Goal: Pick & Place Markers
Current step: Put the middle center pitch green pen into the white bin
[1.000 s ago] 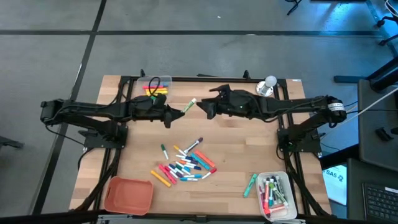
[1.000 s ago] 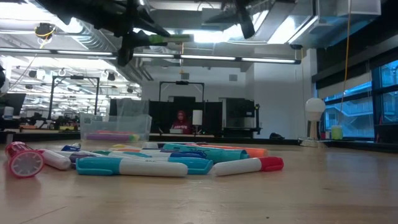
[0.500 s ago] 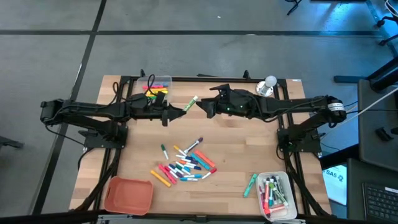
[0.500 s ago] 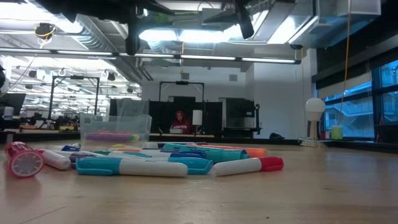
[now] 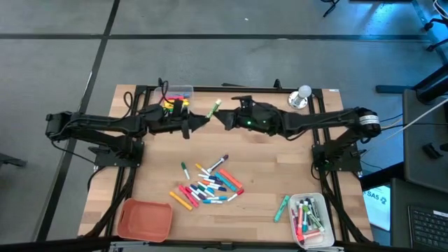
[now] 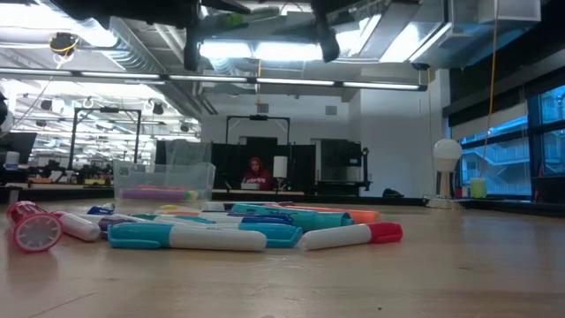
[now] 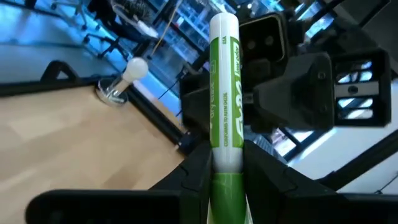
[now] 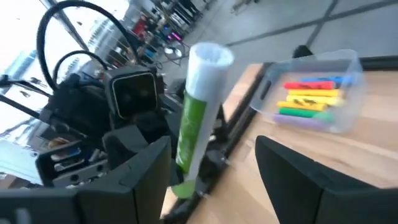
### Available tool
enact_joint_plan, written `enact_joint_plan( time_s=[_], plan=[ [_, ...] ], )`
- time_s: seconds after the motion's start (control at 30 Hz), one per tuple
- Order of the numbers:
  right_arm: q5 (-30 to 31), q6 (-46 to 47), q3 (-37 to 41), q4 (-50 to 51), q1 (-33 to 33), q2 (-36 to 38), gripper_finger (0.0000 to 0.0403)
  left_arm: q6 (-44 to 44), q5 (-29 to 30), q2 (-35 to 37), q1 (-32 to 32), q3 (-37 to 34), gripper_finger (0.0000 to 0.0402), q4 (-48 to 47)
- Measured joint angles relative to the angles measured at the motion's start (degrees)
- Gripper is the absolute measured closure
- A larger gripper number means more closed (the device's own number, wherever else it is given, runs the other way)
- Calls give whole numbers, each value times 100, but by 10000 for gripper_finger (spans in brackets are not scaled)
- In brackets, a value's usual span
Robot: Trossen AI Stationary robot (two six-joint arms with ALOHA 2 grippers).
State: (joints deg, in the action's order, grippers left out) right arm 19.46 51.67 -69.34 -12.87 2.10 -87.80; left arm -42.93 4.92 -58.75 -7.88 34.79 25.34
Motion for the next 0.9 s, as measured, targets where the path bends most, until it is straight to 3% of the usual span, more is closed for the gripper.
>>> enact_joint_plan(
  time_s=[0.17, 0.3, 0.43, 0.67, 0.9],
  plan=[
    [-170, -259, 0, -1119, -1, -366, 169, 67, -29, 0, 11, 0, 334, -18],
    [-398, -237, 0, -1370, 38, -559, 182, 161, -25, 1, 75, 0, 334, -22],
    [-452, -237, 0, -1367, 42, -632, 224, 192, -8, 1, 109, 0, 334, -22],
    [-495, -340, 0, -1384, 57, -633, 337, 258, -14, 0, 109, 0, 334, -29],
    [-534, -446, -3, -1268, 77, -633, 338, 341, -25, -2, 107, 0, 333, -55]
  ],
)
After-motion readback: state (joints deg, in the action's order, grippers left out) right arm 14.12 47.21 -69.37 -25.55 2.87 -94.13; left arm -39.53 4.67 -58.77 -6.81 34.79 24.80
